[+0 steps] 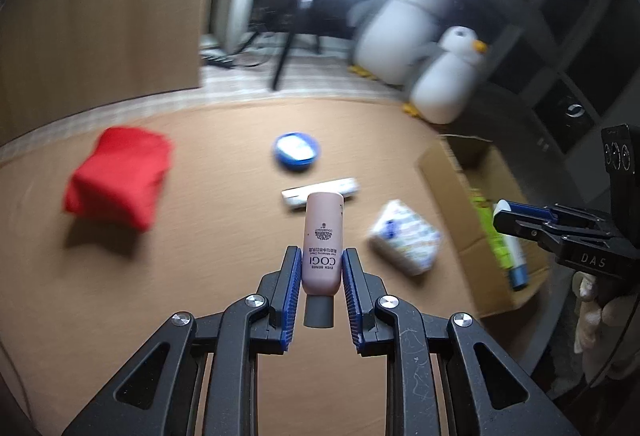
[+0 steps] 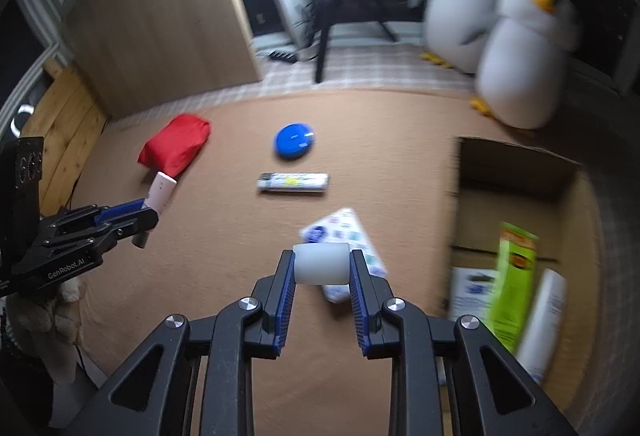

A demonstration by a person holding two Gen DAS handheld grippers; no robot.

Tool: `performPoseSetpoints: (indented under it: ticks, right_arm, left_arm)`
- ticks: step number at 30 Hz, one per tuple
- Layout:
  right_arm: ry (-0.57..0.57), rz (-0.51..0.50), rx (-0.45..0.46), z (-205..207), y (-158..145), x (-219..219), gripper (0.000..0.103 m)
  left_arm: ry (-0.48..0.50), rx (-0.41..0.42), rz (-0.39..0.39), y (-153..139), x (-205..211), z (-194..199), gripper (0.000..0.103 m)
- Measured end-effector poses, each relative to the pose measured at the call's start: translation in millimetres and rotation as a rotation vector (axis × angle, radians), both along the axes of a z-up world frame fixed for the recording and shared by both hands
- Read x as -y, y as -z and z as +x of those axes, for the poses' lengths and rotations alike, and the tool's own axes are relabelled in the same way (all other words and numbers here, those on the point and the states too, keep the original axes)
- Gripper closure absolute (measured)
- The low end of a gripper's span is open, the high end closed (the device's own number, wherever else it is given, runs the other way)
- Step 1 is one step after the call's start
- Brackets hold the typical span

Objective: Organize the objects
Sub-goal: 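Carry the bottle into the box with the left gripper while the right gripper drops the foam block there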

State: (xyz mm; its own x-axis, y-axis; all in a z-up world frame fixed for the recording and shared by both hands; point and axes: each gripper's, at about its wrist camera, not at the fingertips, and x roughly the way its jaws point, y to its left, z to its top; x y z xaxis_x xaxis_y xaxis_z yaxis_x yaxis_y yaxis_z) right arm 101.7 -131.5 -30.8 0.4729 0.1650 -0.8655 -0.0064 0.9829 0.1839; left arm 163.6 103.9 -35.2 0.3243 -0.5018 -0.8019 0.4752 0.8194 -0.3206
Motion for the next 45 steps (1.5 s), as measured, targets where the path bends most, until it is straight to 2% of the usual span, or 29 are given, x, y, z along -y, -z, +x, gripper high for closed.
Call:
performPoseSetpoints:
  ticks: [7, 15, 24, 25, 26, 28, 30, 37, 45]
  right_arm:
    - [0.109, -0.016, 0.024, -36, -9, 63, 0.080]
    - [0.205, -0.004, 0.016, -61, 0, 121, 0.079]
    - [0.209, 0.014, -0.004, -64, 16, 146, 0.077]
    - [0.207, 0.017, -0.002, -65, 16, 146, 0.076]
    - [0.202, 0.021, 0.000, -65, 16, 146, 0.072]
    - [0.204, 0.022, 0.013, -66, 15, 149, 0.063]
    - [0.210, 0.028, 0.024, -67, 14, 152, 0.051]
    - [0.205, 0.083, 0.032, -68, 15, 155, 0.051]
    - [0.187, 0.109, 0.070, -67, 12, 135, 0.051]
  left_arm:
    - [0.114, -0.003, -0.037, -7, 89, -19, 0.080]
    - [0.203, -0.023, -0.034, 4, 183, -30, 0.080]
    - [0.242, -0.054, -0.012, 25, 240, -35, 0.080]
    - [0.245, -0.052, -0.009, 25, 243, -35, 0.074]
    - [0.246, -0.053, -0.004, 25, 244, -36, 0.056]
    - [0.235, -0.043, -0.011, 24, 244, -36, 0.038]
    - [0.224, -0.027, -0.007, 21, 242, -37, 0.037]
    - [0.182, -0.035, -0.007, 18, 224, -35, 0.037]
    - [0.089, -0.019, 0.000, 4, 155, -36, 0.037]
